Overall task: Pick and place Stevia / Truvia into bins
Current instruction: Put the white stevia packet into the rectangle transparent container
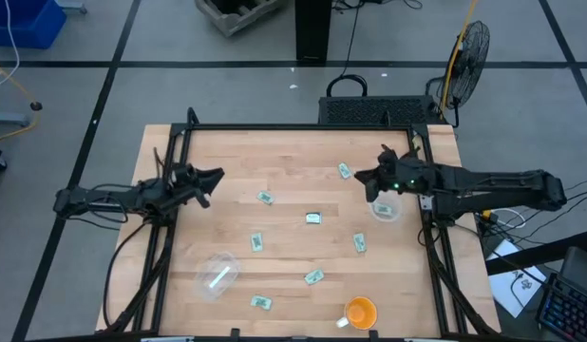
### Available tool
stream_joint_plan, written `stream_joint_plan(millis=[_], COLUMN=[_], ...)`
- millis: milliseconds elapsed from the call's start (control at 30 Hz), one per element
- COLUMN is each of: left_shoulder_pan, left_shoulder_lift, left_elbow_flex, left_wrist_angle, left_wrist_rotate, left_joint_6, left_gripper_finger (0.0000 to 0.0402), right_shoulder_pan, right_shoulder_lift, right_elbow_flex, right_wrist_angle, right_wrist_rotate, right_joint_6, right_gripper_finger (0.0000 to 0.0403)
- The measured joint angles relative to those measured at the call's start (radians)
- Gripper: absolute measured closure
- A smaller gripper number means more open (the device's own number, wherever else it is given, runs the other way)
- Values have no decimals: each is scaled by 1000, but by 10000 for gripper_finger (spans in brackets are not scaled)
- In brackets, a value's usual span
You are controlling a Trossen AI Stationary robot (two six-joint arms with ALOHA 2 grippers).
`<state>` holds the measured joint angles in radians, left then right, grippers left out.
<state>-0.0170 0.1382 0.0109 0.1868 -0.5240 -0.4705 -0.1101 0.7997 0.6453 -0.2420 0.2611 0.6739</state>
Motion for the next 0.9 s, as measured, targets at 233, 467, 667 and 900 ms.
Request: stream_joint_plan(millis=[233,467,667,900], left_shoulder_pan=[0,0,0,0], left_shoulder_lift=[120,301,464,632], left_elbow_flex=[0,0,0,125], left_wrist_angle=[-57,-57,25,123], left_wrist_rotate=[95,117,148,217], left_joint_6=[-269,-441,-503,-357], left_gripper_finger=[295,295,295,295], right_shoulder_pan=[0,-1,-26,-60], right_shoulder_lift=[87,212,309,386], right_elbow_flex=[0,0,0,0], right_wrist_angle=[98,125,242,432], right_wrist_rotate=[0,0,-2,-61], right_joint_6=[-98,-114,-145,-170], right_gripper_finger=[353,353,353,353])
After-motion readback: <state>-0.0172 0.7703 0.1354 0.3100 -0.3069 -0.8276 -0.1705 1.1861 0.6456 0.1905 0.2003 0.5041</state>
